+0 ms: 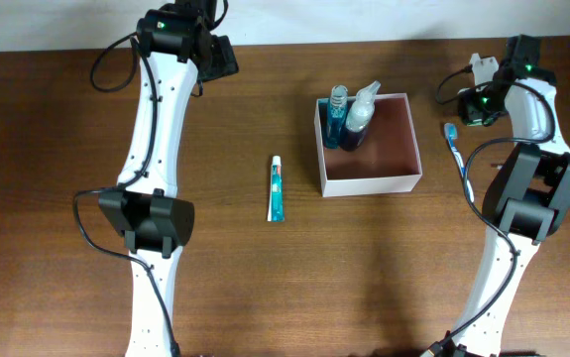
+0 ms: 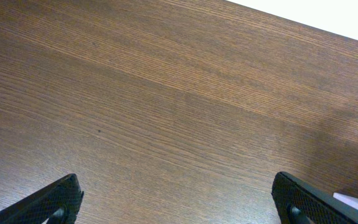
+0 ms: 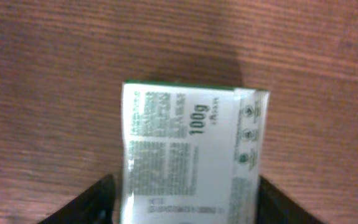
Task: Pack container
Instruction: 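Lower and close the right gripper on the soap box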
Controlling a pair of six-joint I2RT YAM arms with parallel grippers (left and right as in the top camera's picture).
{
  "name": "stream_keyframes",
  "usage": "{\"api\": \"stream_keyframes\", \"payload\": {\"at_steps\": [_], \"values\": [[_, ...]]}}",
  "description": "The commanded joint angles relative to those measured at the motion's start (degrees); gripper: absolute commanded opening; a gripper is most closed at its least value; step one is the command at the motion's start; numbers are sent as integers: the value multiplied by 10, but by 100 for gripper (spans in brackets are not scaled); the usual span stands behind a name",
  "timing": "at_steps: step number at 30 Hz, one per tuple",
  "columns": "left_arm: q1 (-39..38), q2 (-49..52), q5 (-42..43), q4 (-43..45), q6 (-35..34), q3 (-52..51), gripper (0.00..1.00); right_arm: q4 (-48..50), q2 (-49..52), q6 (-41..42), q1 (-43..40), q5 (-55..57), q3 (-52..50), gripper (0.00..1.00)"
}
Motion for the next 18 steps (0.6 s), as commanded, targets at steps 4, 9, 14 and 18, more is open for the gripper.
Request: {"api": "stream_keyframes", "payload": {"at_steps": [4,9,14,18], "values": [[1,-8,0,-1,-6,-1,100,-14,-3,4,-2,3,-3,47],[1,-8,0,0,-6,-1,99,-20,-19,8,-2,3,-1,45],[1,-8,0,0,-6,-1,100,-61,-22,49,-1,2,46,45],[1,-8,0,0,-6,-1,99,-132,-22,54,3,-1,122,45]]}}
